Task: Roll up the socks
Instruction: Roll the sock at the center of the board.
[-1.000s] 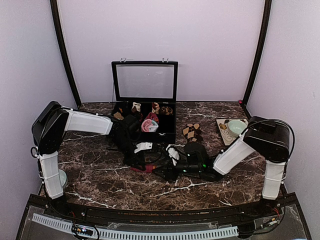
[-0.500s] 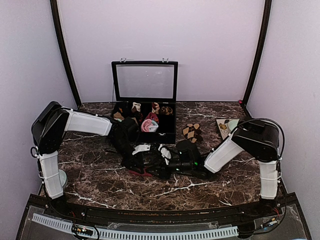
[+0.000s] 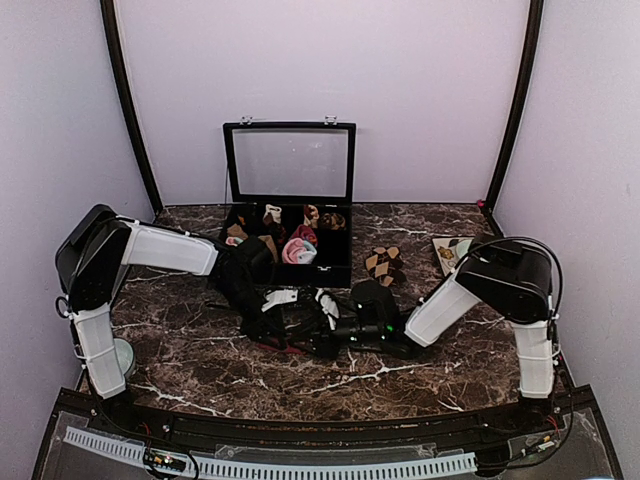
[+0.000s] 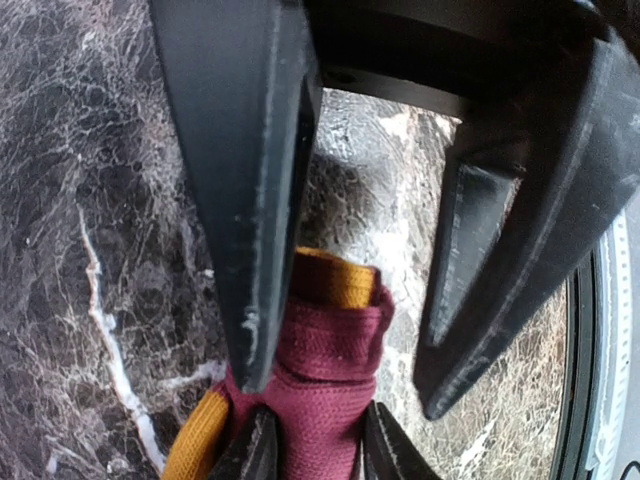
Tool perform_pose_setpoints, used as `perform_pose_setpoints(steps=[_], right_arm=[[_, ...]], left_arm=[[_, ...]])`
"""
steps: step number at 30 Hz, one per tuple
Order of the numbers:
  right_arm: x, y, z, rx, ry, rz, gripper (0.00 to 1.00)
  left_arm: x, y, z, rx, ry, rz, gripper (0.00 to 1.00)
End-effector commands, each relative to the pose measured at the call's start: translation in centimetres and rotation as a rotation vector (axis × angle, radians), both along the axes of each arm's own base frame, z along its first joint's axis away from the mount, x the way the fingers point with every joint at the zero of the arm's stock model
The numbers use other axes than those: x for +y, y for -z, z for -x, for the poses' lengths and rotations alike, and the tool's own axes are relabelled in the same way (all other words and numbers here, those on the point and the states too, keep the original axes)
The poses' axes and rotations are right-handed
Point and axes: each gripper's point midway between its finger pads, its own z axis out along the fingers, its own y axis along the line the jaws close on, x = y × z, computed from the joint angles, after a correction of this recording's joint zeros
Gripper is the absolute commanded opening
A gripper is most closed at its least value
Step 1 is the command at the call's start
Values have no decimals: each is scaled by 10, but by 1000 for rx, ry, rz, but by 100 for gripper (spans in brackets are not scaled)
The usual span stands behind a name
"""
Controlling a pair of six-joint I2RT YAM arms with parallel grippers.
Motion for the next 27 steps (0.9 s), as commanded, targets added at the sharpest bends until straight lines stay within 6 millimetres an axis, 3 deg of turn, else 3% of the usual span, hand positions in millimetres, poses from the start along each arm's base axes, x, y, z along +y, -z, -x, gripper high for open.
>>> perform_pose_setpoints(steps=[1, 9, 15, 19, 23, 26, 27], right_arm=[[-18, 43, 23, 128, 15, 93, 41], [-23, 8, 20, 50, 69, -86, 42], [-13, 5, 18, 14, 66, -84, 42], [-7, 14, 15, 14, 73, -57, 42], [-5, 28, 12, 47, 86, -6, 26], [-8, 36, 14, 77, 90, 14, 4], [-8, 38, 14, 89, 93, 21, 0]], left_arm=[[12, 17, 8, 1, -10, -86, 32], [17, 22, 16, 39, -12, -104, 33], [19, 23, 15, 35, -11, -114, 33], [18, 23, 17, 42, -10, -111, 33], [16, 18, 16, 21, -12, -85, 35], [14, 9, 12, -22, -17, -57, 43], [14, 6, 9, -41, -23, -53, 49]])
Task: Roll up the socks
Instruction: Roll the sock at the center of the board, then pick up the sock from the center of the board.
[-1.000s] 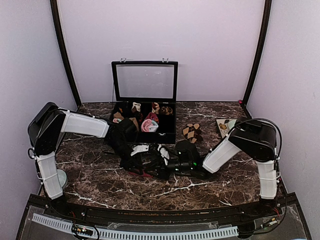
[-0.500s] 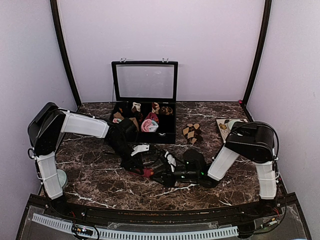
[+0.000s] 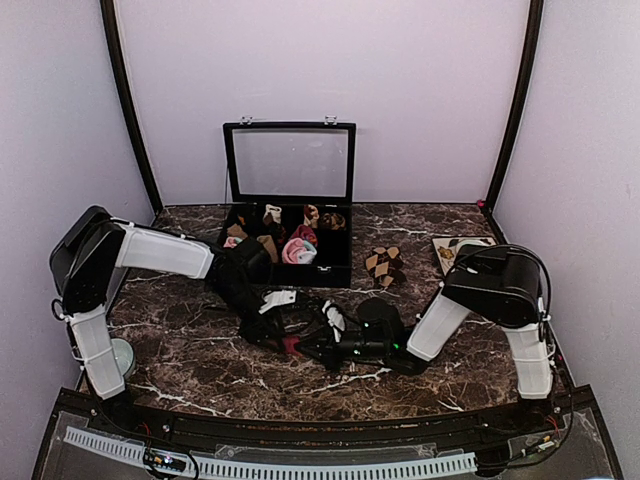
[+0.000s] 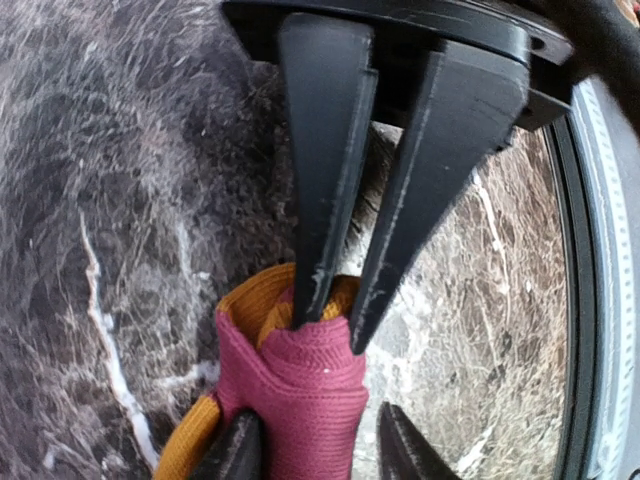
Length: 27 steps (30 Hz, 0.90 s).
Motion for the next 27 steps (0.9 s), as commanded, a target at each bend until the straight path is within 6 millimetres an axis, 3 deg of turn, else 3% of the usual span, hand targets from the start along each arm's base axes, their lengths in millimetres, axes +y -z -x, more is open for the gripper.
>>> perform_pose_setpoints(steps=[1, 4, 7, 10, 14, 19, 27], right_arm=[[-1, 22, 7, 69, 0, 61, 0], [-9, 30, 7, 106, 30, 103, 0], [-15, 33, 4, 141, 72, 137, 0], [-17, 38, 2, 206, 107, 188, 0], [-14, 39, 4, 314, 135, 233, 0], [-15, 42, 3, 456, 202, 301, 0], [-6, 37, 3, 704, 231, 314, 0]], left_arm=[[13, 4, 4, -50, -12, -64, 63], [15, -14, -7, -149, -33, -39, 90], [18, -41, -16, -290, -52, 24, 94], [27, -50, -17, -354, -53, 10, 94], [36, -52, 1, -382, 33, 21, 88], [46, -41, 14, -401, 142, -14, 77], [42, -23, 7, -593, 239, -59, 79]])
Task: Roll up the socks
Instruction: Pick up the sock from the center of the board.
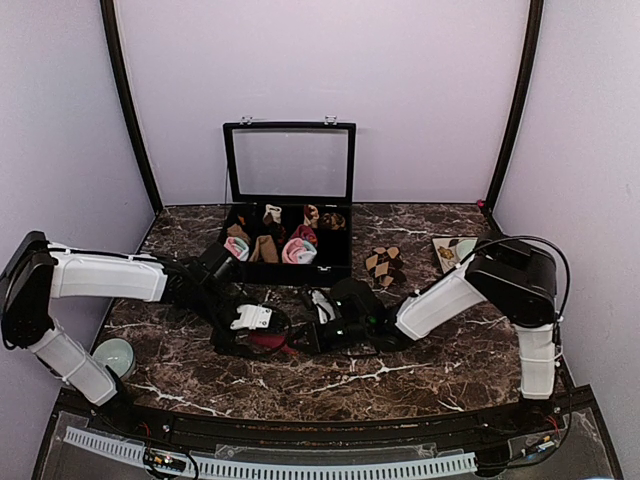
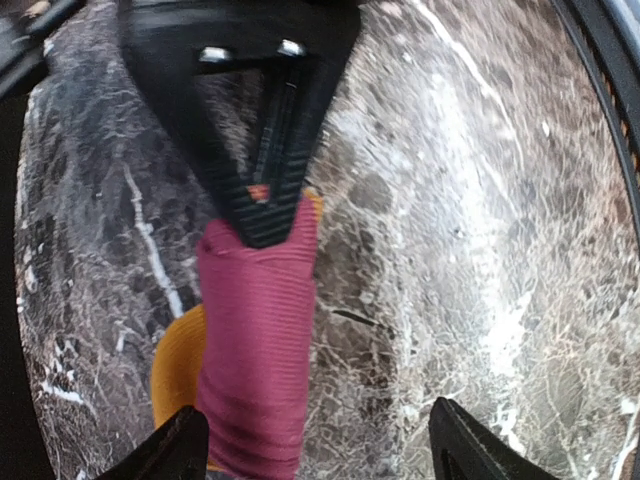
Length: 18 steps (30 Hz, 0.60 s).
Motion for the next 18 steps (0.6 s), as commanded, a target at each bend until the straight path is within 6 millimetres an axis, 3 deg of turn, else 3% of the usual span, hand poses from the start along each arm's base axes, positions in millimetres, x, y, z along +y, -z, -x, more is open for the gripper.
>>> perform_pose_setpoints(steps=[1, 5, 12, 18], right_arm=[[-20, 34, 10, 247, 58, 124, 0], [-20, 34, 9, 317, 63, 102, 0], [-24, 31, 9, 376, 78, 32, 0], [-18, 26, 9, 399, 64, -20, 0]], left_arm=[[-6, 3, -5, -150, 88, -30, 78], [-10, 12, -18, -209, 94, -64, 75], [-6, 31, -24, -238, 135, -129, 54], [-10, 43, -32, -271, 130, -165, 45]])
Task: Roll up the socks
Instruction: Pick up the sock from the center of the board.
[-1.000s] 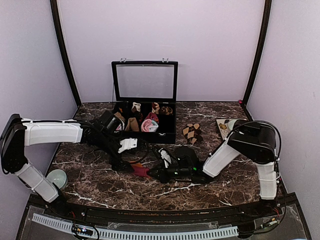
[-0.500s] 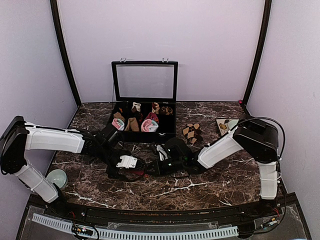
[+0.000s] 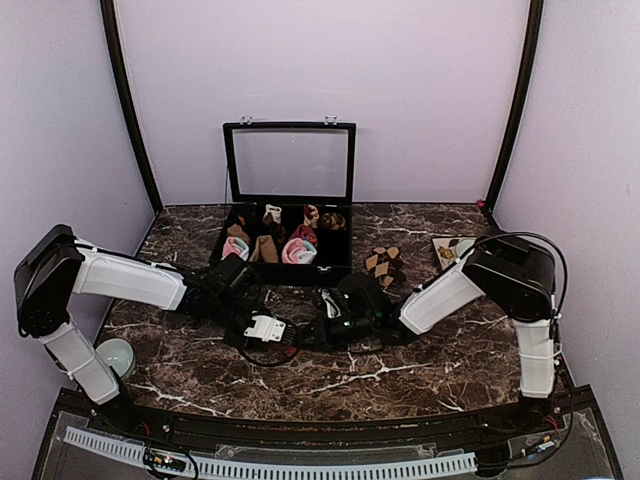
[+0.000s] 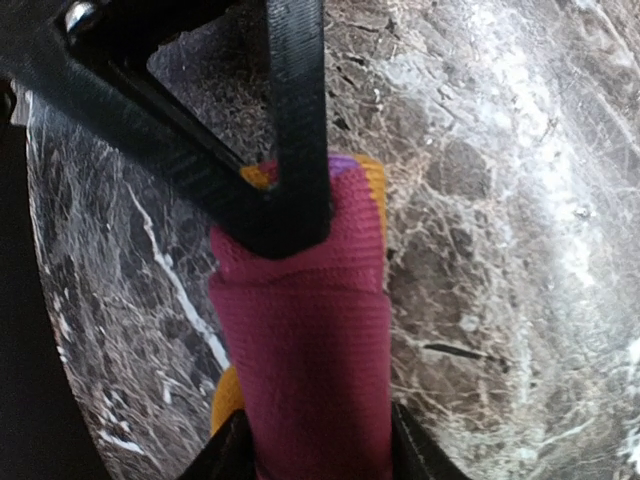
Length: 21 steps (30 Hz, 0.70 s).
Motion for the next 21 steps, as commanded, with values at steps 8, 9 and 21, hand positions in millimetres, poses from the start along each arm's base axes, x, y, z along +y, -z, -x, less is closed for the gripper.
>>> perform_pose_setpoints(steps=[8, 9, 21], right_arm=[[-13, 11, 1, 39, 25, -41, 16], [-17, 6, -2, 0, 34, -42, 25], [-71, -98, -23, -567, 140, -92, 100]], left_arm=[[-12, 6, -4, 152, -101, -67, 0], [-16, -3, -4, 220, -136, -37, 0], [-60, -135, 13, 771, -235, 304, 0]])
